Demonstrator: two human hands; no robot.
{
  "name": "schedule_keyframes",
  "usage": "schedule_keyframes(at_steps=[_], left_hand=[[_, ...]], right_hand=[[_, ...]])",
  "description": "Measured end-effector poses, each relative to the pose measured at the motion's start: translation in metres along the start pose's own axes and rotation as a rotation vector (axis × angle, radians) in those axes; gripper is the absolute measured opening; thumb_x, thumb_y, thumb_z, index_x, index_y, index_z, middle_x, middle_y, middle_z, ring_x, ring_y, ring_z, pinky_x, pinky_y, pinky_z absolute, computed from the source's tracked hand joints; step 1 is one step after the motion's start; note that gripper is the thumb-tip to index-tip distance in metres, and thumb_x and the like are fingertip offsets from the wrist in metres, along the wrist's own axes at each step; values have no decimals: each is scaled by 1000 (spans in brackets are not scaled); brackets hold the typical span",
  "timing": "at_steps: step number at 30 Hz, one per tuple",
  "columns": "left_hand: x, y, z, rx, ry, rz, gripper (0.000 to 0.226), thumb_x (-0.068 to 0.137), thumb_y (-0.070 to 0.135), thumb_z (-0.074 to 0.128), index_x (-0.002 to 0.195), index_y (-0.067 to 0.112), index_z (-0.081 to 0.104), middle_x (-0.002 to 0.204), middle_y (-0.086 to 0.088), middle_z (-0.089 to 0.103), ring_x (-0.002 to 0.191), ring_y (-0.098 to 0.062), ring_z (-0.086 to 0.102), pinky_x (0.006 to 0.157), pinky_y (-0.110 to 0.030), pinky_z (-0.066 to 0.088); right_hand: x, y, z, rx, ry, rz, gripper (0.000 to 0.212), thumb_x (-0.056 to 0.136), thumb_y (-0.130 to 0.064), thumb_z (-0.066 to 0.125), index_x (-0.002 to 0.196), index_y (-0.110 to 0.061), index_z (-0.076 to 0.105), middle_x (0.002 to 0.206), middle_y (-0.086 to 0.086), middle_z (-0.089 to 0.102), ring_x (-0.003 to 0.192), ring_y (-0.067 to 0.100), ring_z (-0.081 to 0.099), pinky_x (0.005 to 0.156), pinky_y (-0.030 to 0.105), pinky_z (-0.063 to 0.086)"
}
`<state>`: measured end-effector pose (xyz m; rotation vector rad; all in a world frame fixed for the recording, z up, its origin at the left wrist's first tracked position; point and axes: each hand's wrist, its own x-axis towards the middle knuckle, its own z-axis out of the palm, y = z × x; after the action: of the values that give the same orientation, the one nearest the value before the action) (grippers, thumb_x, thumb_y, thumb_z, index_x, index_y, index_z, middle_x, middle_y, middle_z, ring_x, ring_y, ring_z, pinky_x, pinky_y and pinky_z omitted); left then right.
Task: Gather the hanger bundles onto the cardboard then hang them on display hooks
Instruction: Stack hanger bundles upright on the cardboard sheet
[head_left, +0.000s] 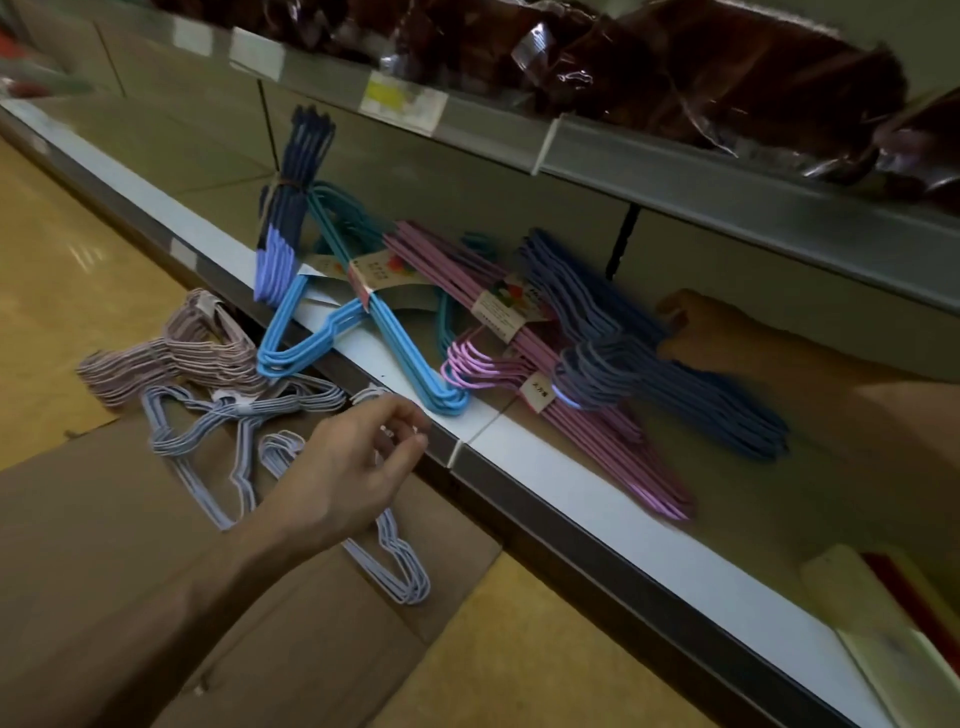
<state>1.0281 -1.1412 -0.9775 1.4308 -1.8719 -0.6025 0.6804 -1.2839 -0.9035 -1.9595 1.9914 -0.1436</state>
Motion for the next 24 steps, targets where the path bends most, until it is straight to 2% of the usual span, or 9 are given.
schedule_keyframes(at_steps=[3, 5, 8, 11, 13, 15, 19, 21, 24], left_hand=[[17, 8, 12, -52, 22, -9, 9, 95, 23, 62, 103, 28, 64, 88, 11, 65, 77, -8, 61, 62, -21, 47], [25, 13, 20, -95, 28, -12, 9, 95, 21, 62, 102, 26, 65, 87, 8, 66, 74, -9, 61, 60, -18, 46], [30, 18, 31, -158, 30, -23, 9, 94, 18, 63, 99, 25, 66, 86, 5, 65, 69, -10, 61, 58, -15, 45], [32, 17, 38, -169, 29, -33, 12, 94, 18, 63, 99, 28, 65, 86, 7, 65, 71, -10, 62, 60, -17, 47], [32, 16, 40, -168, 17, -36, 12, 94, 18, 62, 100, 28, 65, 87, 7, 65, 72, -11, 62, 61, -18, 48], [32, 15, 39, -160, 8, -40, 12, 95, 17, 61, 101, 26, 66, 88, 6, 66, 73, -13, 62, 61, -17, 48], [32, 10, 37, -149, 30, -48, 13, 95, 16, 61, 99, 27, 66, 86, 8, 66, 71, -13, 62, 58, -15, 45], [32, 6, 35, -150, 48, -56, 14, 95, 17, 61, 97, 29, 67, 86, 8, 67, 72, -13, 63, 59, -14, 44], [31, 2, 30, -172, 52, -72, 14, 95, 17, 61, 97, 29, 67, 88, 5, 67, 72, -15, 64, 60, -20, 48]], right_hand=[[-2, 14, 6, -30, -89, 7, 81, 89, -35, 73, 153, -17, 28, 146, 9, 46, 120, 25, 52, 97, 31, 45], [1, 21, 13, -17, -112, -14, 84, 84, -42, 77, 151, -19, 33, 143, 4, 49, 119, 22, 53, 100, 31, 46], [2, 21, 19, 36, -129, -59, 63, 82, -37, 81, 135, -21, 52, 120, -6, 55, 104, 13, 54, 92, 26, 44], [7, 17, 26, 47, -107, -71, 53, 80, -34, 83, 124, -13, 62, 120, 4, 65, 96, 16, 60, 88, 28, 50], [10, 13, 33, 40, -98, -42, 56, 82, -29, 82, 125, 0, 62, 123, 17, 65, 102, 25, 63, 89, 33, 51], [15, 9, 37, 52, -115, 1, 52, 84, -23, 79, 124, 6, 61, 122, 19, 64, 108, 29, 62, 89, 33, 51], [26, 7, 36, 113, -157, 40, 18, 89, -26, 75, 94, -13, 65, 84, 4, 61, 76, 19, 57, 62, 23, 47], [33, 9, 36, 121, -170, 78, 19, 89, -28, 76, 83, -13, 65, 79, 4, 60, 69, 13, 54, 57, 21, 45], [38, 9, 39, 114, -187, 109, 18, 88, -26, 77, 83, -12, 65, 84, 6, 61, 71, 14, 55, 60, 22, 47]])
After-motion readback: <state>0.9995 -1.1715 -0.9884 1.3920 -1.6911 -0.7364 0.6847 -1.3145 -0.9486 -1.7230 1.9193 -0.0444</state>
